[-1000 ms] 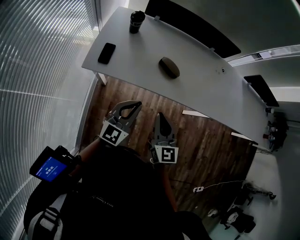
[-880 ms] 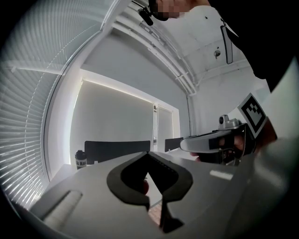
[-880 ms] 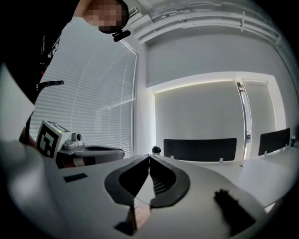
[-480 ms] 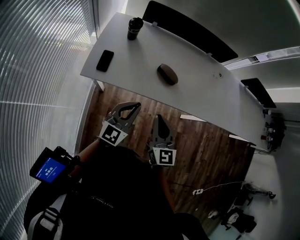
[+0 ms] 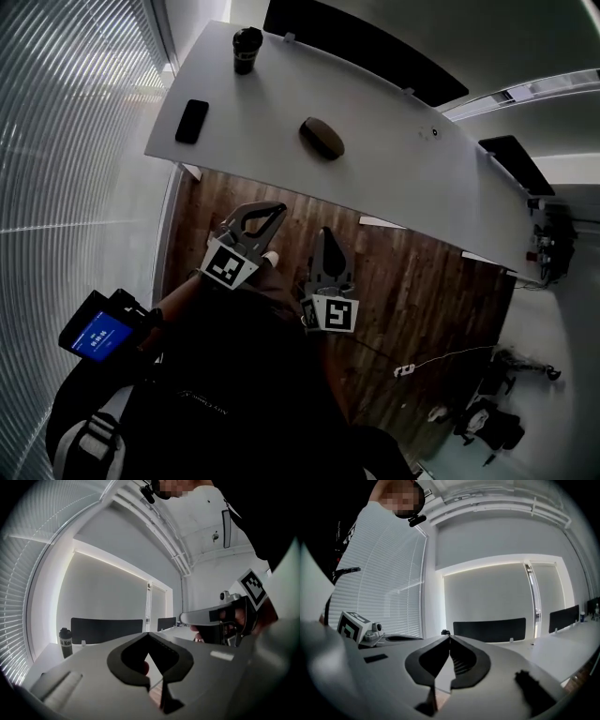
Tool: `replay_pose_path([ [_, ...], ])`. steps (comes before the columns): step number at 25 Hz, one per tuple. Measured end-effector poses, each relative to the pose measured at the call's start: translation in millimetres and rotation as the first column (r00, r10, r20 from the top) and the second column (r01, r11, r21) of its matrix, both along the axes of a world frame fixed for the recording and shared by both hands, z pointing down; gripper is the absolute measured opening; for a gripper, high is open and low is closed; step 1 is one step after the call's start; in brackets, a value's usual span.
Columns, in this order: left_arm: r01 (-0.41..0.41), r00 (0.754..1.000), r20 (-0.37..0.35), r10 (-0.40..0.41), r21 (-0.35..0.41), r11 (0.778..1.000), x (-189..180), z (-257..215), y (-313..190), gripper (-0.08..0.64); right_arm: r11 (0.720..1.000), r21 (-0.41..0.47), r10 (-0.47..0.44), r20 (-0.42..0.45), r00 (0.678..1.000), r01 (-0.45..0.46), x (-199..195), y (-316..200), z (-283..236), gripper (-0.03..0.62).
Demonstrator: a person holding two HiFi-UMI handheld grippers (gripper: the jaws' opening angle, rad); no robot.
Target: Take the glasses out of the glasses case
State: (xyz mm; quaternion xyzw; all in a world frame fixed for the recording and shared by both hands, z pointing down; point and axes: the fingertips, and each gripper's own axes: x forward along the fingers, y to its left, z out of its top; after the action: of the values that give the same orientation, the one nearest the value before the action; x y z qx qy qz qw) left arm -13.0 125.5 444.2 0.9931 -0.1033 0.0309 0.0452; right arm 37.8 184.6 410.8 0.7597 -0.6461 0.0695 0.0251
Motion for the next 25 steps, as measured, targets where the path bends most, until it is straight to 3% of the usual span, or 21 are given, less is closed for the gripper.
replay_pose_path([
  [8,-0.024,0.999,0.047,0.022,0.033,0.999,45.1,7.9,-0.1,0.005,0.998,0.052,0.038,0.043,0.998,-0.041,54.4,-1.8,2.6,0.008],
  [15,0.015,0.997,0.075,-0.021,0.080,0.997,115.9,-9.4,8.5,0.005,0.997,0.072,-0.020,0.054,0.998,0.016,134.4,-0.9,-4.8,0.008],
  [20,0.047,0.995,0.086,-0.054,0.077,0.996,130.3,-15.4,-1.3,0.005,0.994,0.092,-0.062,0.056,0.996,0.057,154.7,-19.9,-13.1,0.008],
  [25,0.098,0.988,0.111,-0.107,0.088,0.991,175.7,0.4,-4.0,0.005,0.990,0.089,-0.115,0.074,0.991,0.109,200.5,-24.5,3.7,0.008],
])
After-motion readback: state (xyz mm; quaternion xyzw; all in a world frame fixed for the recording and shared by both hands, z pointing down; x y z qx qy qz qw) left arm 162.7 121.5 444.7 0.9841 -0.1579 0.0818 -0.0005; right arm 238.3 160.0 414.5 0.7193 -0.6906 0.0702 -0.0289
